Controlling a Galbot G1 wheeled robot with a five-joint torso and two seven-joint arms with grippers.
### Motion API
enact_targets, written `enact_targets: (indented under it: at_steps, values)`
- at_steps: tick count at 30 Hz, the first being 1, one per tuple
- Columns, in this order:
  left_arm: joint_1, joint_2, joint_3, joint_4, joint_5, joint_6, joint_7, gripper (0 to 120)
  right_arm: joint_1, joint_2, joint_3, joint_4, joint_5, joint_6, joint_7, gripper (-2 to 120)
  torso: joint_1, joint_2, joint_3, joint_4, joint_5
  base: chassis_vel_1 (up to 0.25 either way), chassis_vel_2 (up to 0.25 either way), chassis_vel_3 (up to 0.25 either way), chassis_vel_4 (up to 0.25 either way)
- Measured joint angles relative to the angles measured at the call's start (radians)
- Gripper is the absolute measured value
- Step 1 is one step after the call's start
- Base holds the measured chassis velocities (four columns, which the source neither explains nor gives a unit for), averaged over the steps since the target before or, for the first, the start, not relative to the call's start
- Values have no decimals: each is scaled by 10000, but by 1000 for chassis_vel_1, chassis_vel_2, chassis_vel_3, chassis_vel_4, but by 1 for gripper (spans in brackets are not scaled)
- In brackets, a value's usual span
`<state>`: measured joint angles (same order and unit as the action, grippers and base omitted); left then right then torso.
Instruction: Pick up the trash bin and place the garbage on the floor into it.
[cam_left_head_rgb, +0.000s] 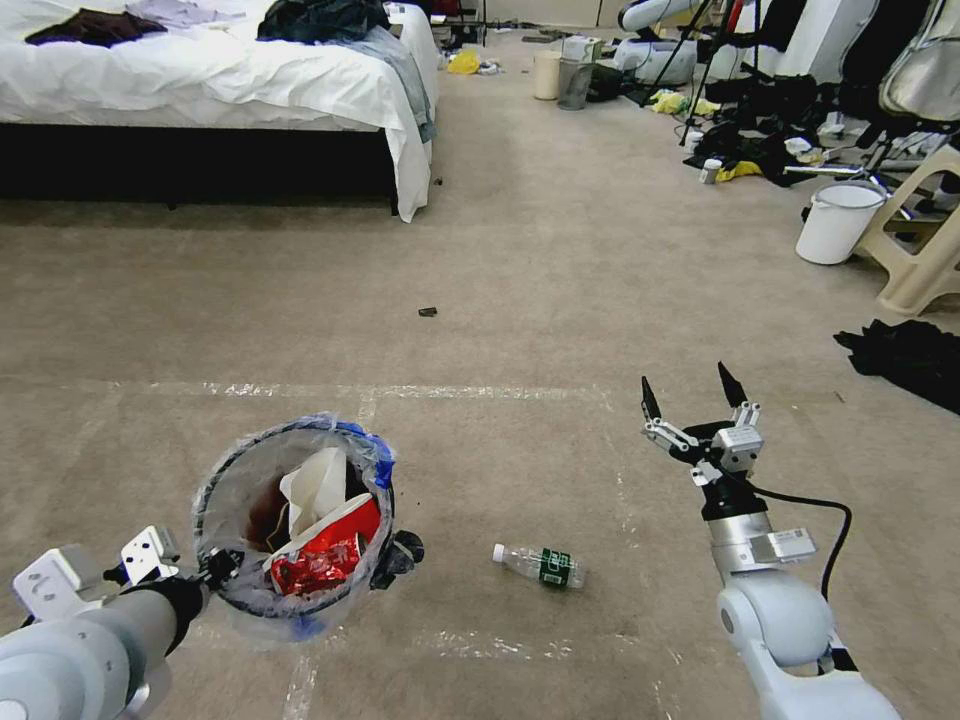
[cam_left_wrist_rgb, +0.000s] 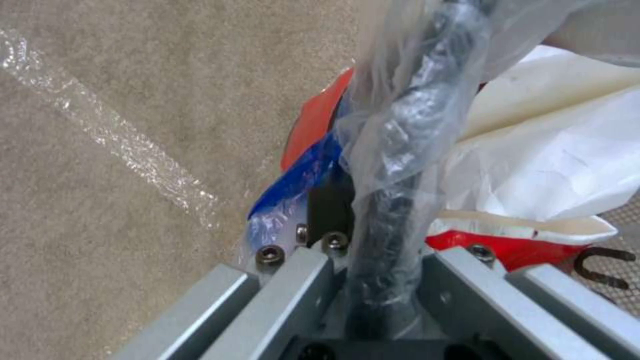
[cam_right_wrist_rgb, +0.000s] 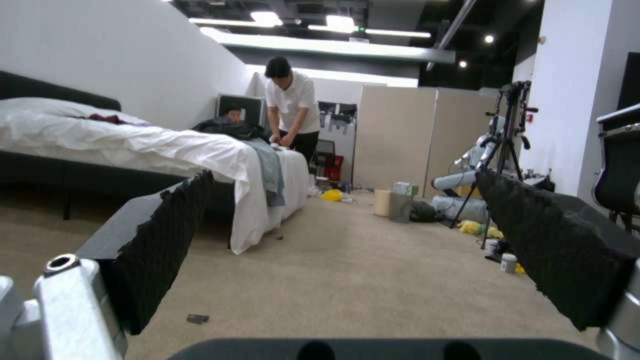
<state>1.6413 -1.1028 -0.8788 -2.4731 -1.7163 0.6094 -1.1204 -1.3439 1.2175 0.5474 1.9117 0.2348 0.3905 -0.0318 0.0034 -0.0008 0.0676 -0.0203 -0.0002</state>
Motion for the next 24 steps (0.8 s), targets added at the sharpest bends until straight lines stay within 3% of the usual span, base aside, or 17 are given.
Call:
enact_targets:
  at_steps: [24]
  values:
    - [88, -60, -60, -32, 60, -6, 29, 0, 239, -90, -214, -253, 67, 40, -38, 100, -2, 1, 0, -1, 0, -6, 3, 2, -4]
